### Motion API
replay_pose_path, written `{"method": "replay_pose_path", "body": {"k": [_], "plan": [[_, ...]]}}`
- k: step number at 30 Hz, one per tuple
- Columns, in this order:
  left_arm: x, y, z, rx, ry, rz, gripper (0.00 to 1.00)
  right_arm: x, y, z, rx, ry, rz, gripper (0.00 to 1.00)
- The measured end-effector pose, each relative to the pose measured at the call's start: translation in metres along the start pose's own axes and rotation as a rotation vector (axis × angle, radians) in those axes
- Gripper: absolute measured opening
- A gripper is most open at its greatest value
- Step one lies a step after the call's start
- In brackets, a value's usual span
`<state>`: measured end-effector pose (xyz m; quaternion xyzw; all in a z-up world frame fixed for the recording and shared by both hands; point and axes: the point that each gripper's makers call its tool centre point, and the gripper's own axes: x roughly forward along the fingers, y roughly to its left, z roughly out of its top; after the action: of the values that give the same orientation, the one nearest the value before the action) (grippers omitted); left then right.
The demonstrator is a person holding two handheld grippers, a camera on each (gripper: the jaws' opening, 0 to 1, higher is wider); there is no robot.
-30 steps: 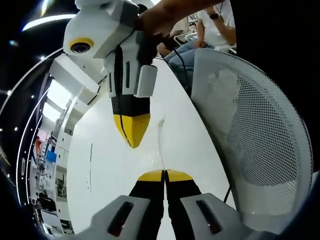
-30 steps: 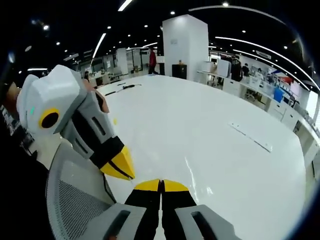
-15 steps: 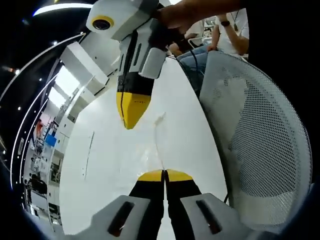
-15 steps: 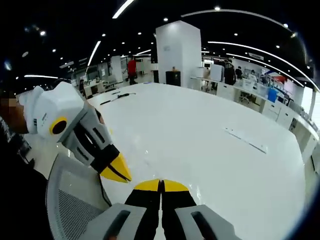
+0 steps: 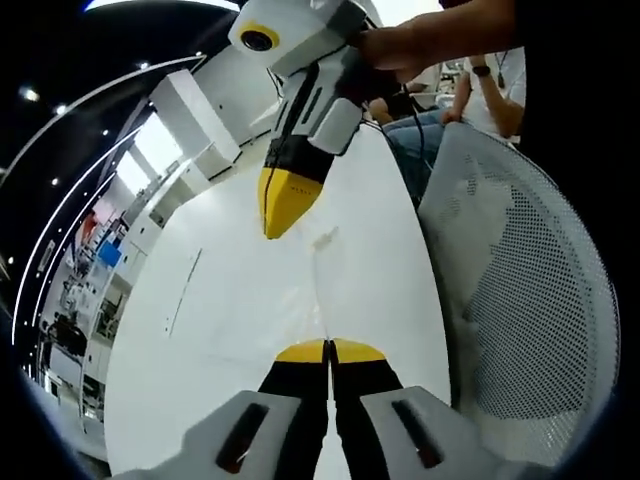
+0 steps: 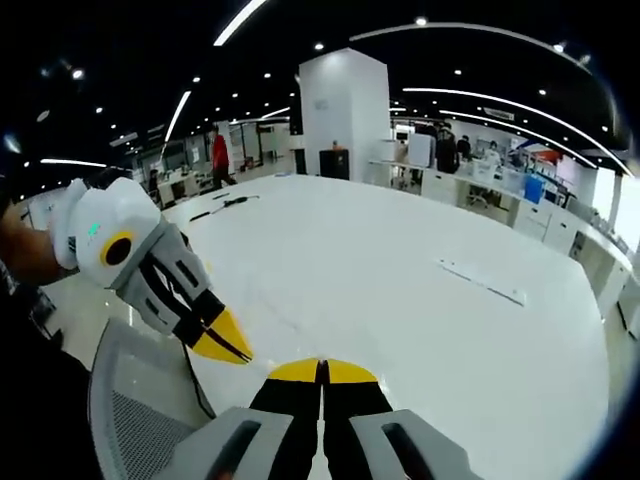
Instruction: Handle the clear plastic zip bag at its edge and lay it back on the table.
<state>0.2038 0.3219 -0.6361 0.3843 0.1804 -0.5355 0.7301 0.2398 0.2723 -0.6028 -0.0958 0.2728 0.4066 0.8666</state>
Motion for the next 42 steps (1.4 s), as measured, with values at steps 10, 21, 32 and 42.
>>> {"method": "replay_pose_path", "body": {"k": [10, 21, 32, 42], "plan": [[0.000, 0.001, 0.000, 0.003, 0.000, 0.003, 0.00, -0.002, -0.005, 0.001, 0.004, -0.004, -0.020, 0.00], [-0.001, 0.004, 0.001, 0.010, 0.001, 0.005, 0.00, -0.003, -0.006, 0.003, 0.010, -0.017, -0.029, 0.00], [0.001, 0.006, 0.007, 0.025, -0.011, 0.000, 0.00, -0.004, -0.004, 0.008, -0.024, -0.023, -0.024, 0.00], [-0.004, 0.001, 0.029, 0.017, -0.077, -0.017, 0.01, 0.002, 0.002, 0.005, -0.051, -0.010, -0.007, 0.00]]}}
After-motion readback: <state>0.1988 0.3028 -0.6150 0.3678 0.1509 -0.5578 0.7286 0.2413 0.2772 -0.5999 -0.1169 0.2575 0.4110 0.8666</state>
